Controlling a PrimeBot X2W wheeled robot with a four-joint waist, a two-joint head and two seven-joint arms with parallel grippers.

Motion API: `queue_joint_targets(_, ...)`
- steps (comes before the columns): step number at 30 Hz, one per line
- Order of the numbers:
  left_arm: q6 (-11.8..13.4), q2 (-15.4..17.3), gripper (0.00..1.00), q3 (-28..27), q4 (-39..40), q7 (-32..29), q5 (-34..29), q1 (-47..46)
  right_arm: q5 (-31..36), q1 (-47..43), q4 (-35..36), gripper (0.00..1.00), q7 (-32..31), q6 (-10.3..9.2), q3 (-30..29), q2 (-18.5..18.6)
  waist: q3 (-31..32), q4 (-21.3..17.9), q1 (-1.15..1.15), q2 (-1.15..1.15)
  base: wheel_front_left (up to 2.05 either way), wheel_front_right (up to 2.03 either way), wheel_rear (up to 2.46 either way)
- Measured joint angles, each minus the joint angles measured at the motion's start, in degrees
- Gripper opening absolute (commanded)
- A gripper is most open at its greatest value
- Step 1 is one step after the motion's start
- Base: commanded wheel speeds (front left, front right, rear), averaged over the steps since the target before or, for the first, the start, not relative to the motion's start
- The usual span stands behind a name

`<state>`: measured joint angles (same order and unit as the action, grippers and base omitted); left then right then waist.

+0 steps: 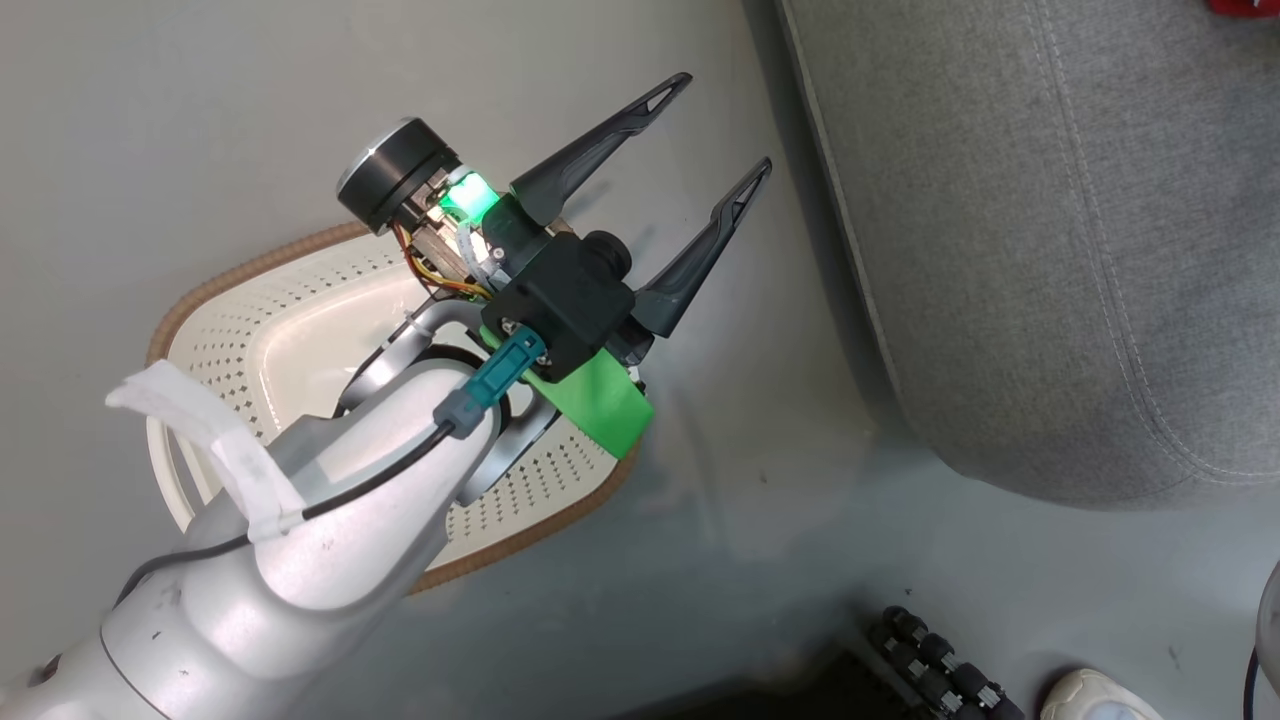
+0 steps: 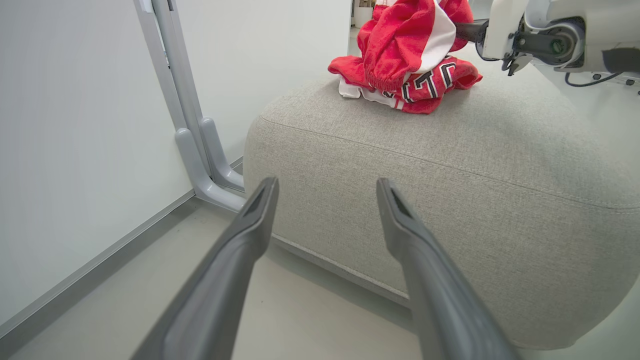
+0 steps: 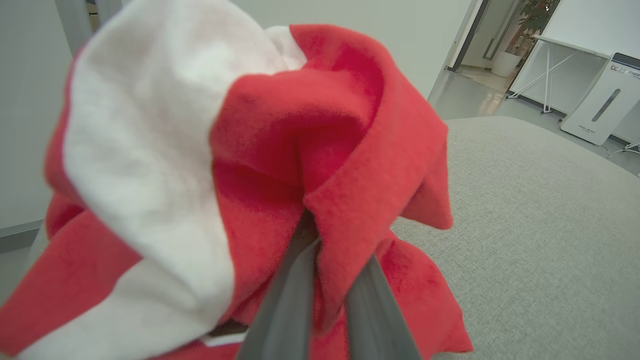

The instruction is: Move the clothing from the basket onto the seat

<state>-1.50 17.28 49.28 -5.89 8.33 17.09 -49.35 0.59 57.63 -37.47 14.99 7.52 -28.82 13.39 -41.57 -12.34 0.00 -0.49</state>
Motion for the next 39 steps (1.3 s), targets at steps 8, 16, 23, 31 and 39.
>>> queue_joint_targets(8,0.6,-0.2,1.00,0.2,-1.6,1.6,1.0,1.1,-1.3,-3.9,1.3,1.00,0.0,0.00,0.6,0.0,3.4,-0.2,0.00,0.00,0.00,0.00,0.00)
queue_joint_targets(16,1.5,-0.9,1.00,0.1,-3.9,3.7,3.1,4.4,-3.1,-14.4,6.8,1.00,0.0,0.00,3.6,-1.3,9.3,-0.8,0.00,0.00,0.00,0.00,0.00)
queue_joint_targets(23,3.1,-2.8,1.00,-0.8,-6.2,5.7,5.2,8.6,-6.8,-23.2,14.0,1.00,0.0,0.00,11.0,-1.9,16.3,-0.8,-0.01,0.00,0.00,0.00,0.00)
queue_joint_targets(31,4.6,-4.0,1.00,-3.1,-7.6,6.4,7.6,13.3,-8.7,-28.5,19.4,1.00,0.0,0.00,18.9,-3.3,22.9,1.1,-0.01,0.00,0.00,0.00,0.00)
queue_joint_targets(39,6.6,-3.8,1.00,-9.5,-7.1,6.7,8.6,18.5,-9.6,-31.2,21.2,1.00,0.0,0.00,24.7,-4.5,27.1,6.3,-0.01,0.00,0.00,0.00,0.00)
